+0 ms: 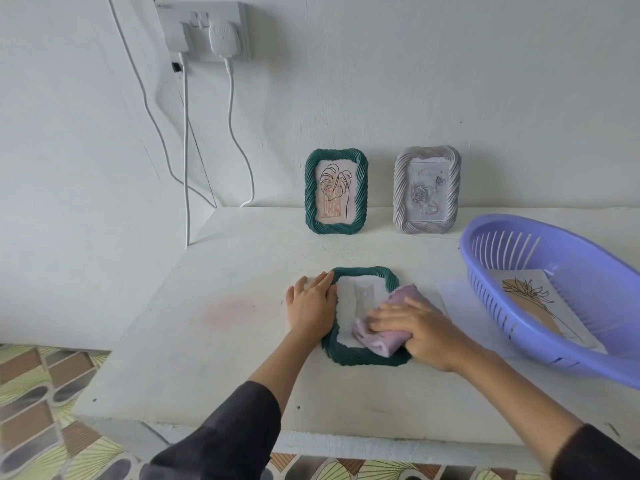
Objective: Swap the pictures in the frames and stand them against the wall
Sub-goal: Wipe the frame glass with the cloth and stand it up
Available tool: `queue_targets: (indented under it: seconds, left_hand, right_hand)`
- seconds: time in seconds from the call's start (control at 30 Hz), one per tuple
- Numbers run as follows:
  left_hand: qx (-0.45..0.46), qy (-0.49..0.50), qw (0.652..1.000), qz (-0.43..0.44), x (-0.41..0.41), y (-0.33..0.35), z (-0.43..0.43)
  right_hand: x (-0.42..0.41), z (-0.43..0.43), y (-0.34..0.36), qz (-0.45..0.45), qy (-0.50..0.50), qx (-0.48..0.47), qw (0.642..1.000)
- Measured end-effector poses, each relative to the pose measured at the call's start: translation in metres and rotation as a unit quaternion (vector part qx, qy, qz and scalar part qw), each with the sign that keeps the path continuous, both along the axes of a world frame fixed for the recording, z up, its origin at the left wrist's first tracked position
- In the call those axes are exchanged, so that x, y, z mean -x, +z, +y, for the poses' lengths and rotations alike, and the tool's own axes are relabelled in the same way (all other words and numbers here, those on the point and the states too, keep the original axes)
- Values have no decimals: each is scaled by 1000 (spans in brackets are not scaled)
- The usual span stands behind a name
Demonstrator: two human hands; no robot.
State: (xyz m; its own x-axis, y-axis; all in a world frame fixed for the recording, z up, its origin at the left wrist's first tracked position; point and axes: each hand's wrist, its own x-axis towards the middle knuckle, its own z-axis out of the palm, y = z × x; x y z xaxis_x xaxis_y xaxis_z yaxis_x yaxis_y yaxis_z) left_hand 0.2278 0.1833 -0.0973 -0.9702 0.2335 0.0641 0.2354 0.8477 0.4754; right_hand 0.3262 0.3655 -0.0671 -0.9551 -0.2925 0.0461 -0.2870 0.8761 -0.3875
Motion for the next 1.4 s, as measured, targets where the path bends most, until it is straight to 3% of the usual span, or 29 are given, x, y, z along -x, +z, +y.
queue_targets:
  seconds: [0.17, 0.4, 0.67, 0.83, 0.97, 1.2, 1.4]
  left_hand:
    - [9, -4, 1000, -3, 1, 1, 0]
    - [7, -6, 1000, -4, 0, 2, -1]
    - [11, -8, 1000, -8, -1, 2, 0]
    - [7, -3, 1000, -3, 0, 1, -2]
    - [6, -8, 1000, -12, -1, 2, -2]
    - [12, -14, 1000, -18, -2, 5, -2]
    - [5, -11, 1000, -13, -3, 5, -3]
  right_hand:
    - [47, -10, -2, 57, -121, -34, 990]
    - [7, -12, -11, -5, 46, 25, 999]
    - [62, 1, 0, 50, -107, 5, 993]
    - [56, -33, -18, 31, -24, 22, 999]
    - [12, -12, -8, -29, 27, 43, 998]
    - [59, -11, 4, 36, -105, -11, 994]
    - [40, -36, -7, -11, -13, 6, 1000]
